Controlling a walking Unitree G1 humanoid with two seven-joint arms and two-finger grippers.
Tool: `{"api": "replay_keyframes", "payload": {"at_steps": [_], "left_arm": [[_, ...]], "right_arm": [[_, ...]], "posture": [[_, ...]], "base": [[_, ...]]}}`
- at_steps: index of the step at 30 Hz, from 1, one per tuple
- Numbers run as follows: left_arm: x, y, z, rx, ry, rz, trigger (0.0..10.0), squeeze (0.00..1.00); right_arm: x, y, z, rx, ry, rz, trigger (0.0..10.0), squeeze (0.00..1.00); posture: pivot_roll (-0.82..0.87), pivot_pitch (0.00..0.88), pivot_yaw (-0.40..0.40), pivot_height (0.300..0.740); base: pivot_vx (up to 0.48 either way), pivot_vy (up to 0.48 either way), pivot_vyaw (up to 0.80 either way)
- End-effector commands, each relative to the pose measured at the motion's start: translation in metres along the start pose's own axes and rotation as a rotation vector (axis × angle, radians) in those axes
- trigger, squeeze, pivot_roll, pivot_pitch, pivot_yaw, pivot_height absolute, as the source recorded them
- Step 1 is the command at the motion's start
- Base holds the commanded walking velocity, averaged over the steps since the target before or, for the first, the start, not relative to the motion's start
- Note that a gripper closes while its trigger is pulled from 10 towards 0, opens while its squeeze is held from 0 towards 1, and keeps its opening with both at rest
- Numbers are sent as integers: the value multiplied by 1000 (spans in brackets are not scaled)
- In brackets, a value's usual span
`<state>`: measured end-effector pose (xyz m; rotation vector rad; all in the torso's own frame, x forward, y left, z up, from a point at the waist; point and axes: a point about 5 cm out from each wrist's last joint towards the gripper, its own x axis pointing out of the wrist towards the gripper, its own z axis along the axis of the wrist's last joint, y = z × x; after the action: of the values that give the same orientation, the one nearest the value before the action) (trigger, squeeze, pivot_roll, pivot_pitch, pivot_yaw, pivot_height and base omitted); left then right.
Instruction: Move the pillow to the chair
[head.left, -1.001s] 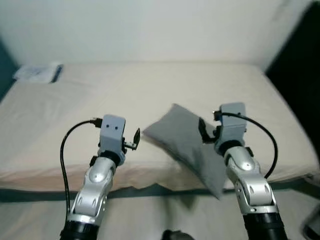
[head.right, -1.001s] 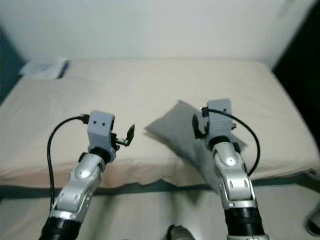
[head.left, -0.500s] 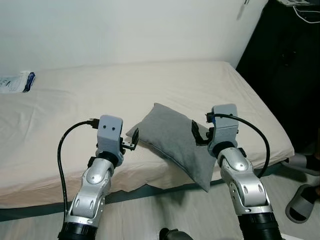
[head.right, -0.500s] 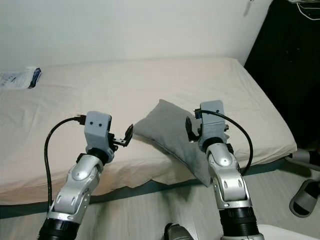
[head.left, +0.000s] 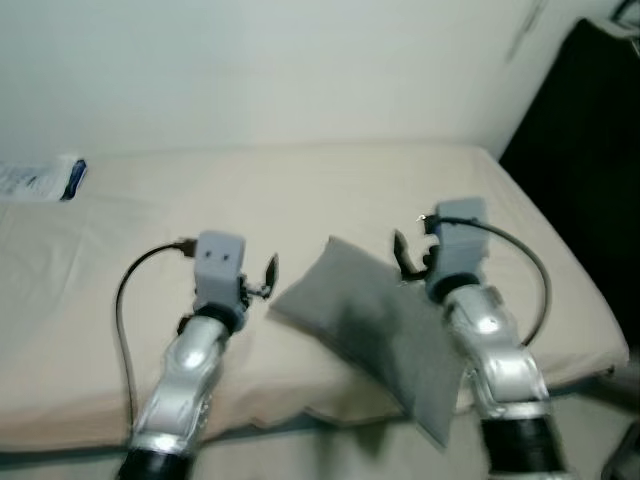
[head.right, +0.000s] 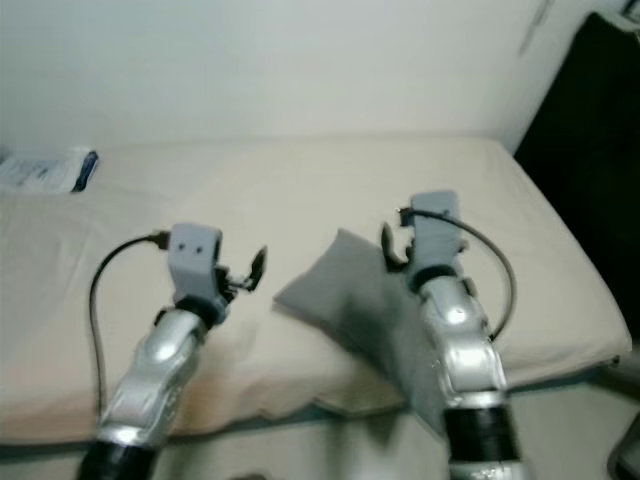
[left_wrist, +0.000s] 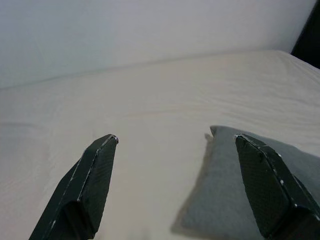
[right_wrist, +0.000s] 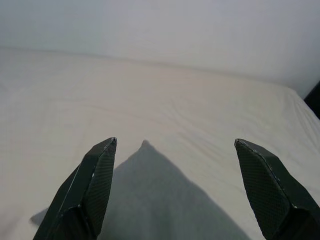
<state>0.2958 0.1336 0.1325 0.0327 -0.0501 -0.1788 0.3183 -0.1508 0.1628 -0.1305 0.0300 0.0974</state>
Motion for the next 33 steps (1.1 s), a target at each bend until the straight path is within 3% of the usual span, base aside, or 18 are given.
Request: {"api": "replay_keyframes", "payload": {"at_steps": [1,14,20,24,33], "left_arm": [[-2,-3,-4,-2,14,-4,10000,0],[-2,0,-3,6,4,12,10000,0],[-1,-1,-4,19,17,9,10000,0],[0,0,-2,29,14,5,10000,0],[0,-1,-3,33,19,-5,10000,0]], "right_arm": [[-1,-5,-6,-5,29,-13,10000,0],[0,-4,-4,-9,24,-5,10000,0],[2,-1,-2,73,2,-13,10000,0],[2,-1,-2,80,7,-15,10000,0],[2,-1,-1,80,3,-9,10000,0]], "posture": [[-43,114,-25,740],[-42,115,-27,740],[-42,115,-24,740],[-39,116,-22,740],[-39,115,-22,700]], "base": [[0,0,0],[0,0,0],[0,0,0],[0,0,0],[0,0,0]]}}
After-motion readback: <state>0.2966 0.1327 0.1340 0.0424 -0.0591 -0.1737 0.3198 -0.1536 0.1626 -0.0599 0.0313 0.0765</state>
